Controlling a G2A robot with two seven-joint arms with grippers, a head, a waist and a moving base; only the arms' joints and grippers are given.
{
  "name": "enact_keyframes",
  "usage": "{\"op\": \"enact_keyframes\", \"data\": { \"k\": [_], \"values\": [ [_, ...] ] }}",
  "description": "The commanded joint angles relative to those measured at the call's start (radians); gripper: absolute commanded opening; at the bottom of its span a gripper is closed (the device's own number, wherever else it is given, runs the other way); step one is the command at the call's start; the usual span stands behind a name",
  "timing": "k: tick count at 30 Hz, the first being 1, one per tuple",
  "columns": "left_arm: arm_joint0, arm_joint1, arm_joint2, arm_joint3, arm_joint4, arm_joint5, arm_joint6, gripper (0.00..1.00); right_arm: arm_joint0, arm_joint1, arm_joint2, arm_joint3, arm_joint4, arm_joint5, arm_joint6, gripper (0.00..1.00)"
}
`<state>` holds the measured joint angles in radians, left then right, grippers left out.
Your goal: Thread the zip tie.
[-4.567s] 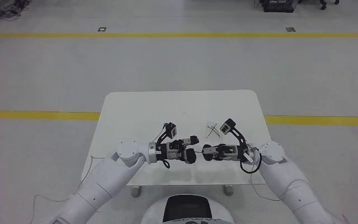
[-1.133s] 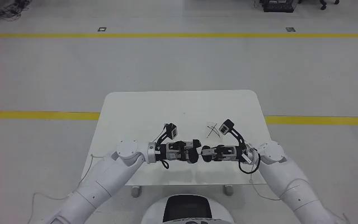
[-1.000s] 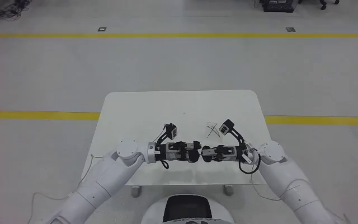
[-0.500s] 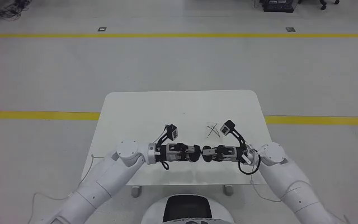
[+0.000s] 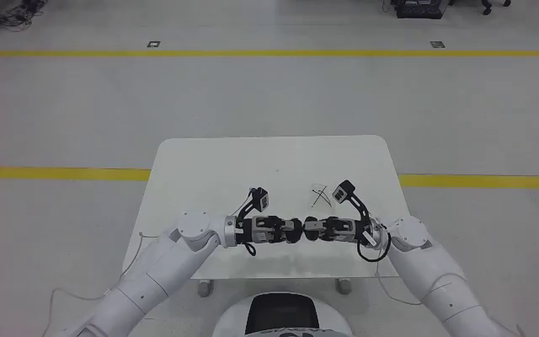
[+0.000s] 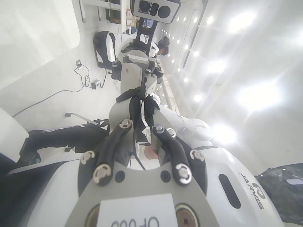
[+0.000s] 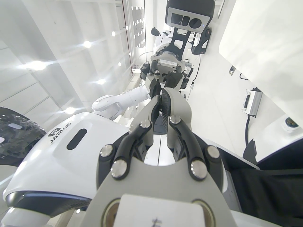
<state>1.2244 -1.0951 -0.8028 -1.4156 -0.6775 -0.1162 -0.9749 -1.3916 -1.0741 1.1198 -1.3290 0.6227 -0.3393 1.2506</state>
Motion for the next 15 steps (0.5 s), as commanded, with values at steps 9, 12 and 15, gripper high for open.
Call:
{"op": "enact_keyframes", "data": {
  "k": [9, 12, 15],
  "values": [
    [-0.001, 0.001, 0.000, 0.001, 0.000, 0.001, -0.002, 0.08, 0.003, -0.001, -0.007, 0.004, 0.002, 0.010, -0.001, 0.00],
    [-0.002, 0.001, 0.001, 0.001, 0.000, 0.001, -0.002, 0.07, 0.006, -0.002, -0.011, 0.006, 0.002, 0.011, 0.003, 0.00],
    [-0.002, 0.002, 0.001, 0.001, -0.001, 0.001, -0.002, 0.07, 0.008, -0.002, -0.014, 0.009, 0.002, 0.013, 0.006, 0.00]
  ]
}}
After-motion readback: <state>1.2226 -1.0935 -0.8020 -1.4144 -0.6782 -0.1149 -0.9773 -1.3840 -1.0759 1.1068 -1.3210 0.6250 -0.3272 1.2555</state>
